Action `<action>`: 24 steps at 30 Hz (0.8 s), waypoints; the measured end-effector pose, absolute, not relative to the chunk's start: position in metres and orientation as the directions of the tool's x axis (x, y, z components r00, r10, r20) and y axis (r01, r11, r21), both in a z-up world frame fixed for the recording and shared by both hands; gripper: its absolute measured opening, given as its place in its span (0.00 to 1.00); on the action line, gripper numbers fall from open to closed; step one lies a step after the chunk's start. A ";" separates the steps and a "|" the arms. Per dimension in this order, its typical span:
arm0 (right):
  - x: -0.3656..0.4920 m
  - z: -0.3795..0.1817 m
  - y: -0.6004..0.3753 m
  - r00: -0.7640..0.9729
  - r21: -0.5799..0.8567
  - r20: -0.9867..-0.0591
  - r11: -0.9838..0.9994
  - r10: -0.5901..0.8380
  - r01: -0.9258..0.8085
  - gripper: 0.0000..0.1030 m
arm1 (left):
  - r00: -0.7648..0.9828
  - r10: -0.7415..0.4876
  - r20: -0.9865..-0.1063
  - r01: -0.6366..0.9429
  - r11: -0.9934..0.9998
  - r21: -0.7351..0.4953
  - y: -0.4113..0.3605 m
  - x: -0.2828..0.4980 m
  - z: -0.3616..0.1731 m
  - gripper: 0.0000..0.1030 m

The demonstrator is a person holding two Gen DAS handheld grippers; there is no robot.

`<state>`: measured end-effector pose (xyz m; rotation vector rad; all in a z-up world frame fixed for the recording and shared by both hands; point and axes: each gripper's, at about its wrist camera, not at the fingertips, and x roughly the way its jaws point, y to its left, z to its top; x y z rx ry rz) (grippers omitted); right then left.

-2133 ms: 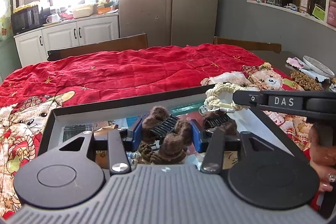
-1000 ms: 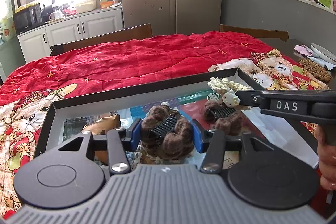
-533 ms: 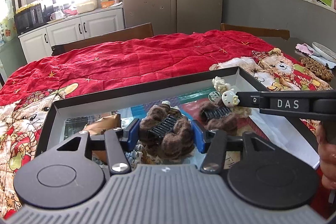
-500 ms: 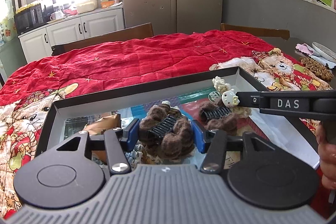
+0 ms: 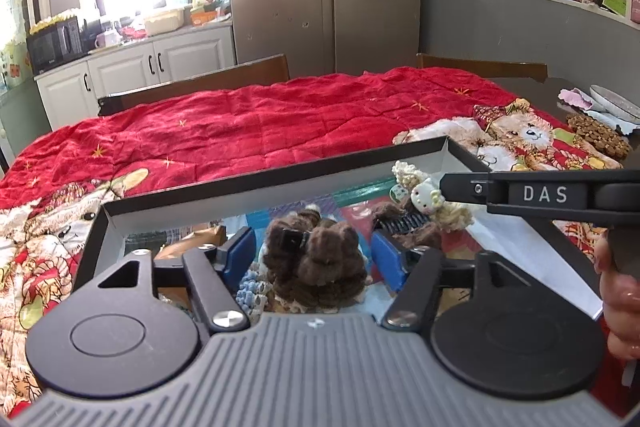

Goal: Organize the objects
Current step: 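Open the right tool releasing the cream scrunchie while the left opens releasing the fuzzy clip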

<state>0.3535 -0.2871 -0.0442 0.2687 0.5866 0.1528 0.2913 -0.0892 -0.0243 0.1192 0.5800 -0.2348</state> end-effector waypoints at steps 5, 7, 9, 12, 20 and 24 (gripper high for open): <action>0.347 -0.038 -0.286 0.840 0.287 -0.495 0.954 0.224 -0.085 0.40 | 0.835 -0.174 -0.522 0.247 0.966 0.073 -0.092 0.283 -0.018 0.83; 0.344 -0.036 -0.285 0.842 0.282 -0.489 0.955 0.227 -0.094 0.41 | 0.842 -0.165 -0.513 0.242 0.966 0.086 -0.093 0.280 -0.016 0.84; 0.342 -0.034 -0.284 0.845 0.281 -0.484 0.955 0.229 -0.098 0.41 | 0.846 -0.160 -0.508 0.238 0.967 0.092 -0.092 0.279 -0.015 0.84; 0.338 -0.031 -0.283 0.846 0.284 -0.478 0.953 0.237 -0.107 0.41 | 0.848 -0.163 -0.504 0.238 0.967 0.088 -0.091 0.276 -0.012 0.85; 0.323 -0.022 -0.278 0.852 0.270 -0.457 0.953 0.255 -0.140 0.43 | 0.870 -0.136 -0.475 0.216 0.969 0.117 -0.088 0.263 -0.007 0.89; 0.312 -0.014 -0.272 0.860 0.245 -0.441 0.956 0.258 -0.162 0.46 | 0.875 -0.127 -0.467 0.204 0.972 0.118 -0.082 0.254 -0.004 0.89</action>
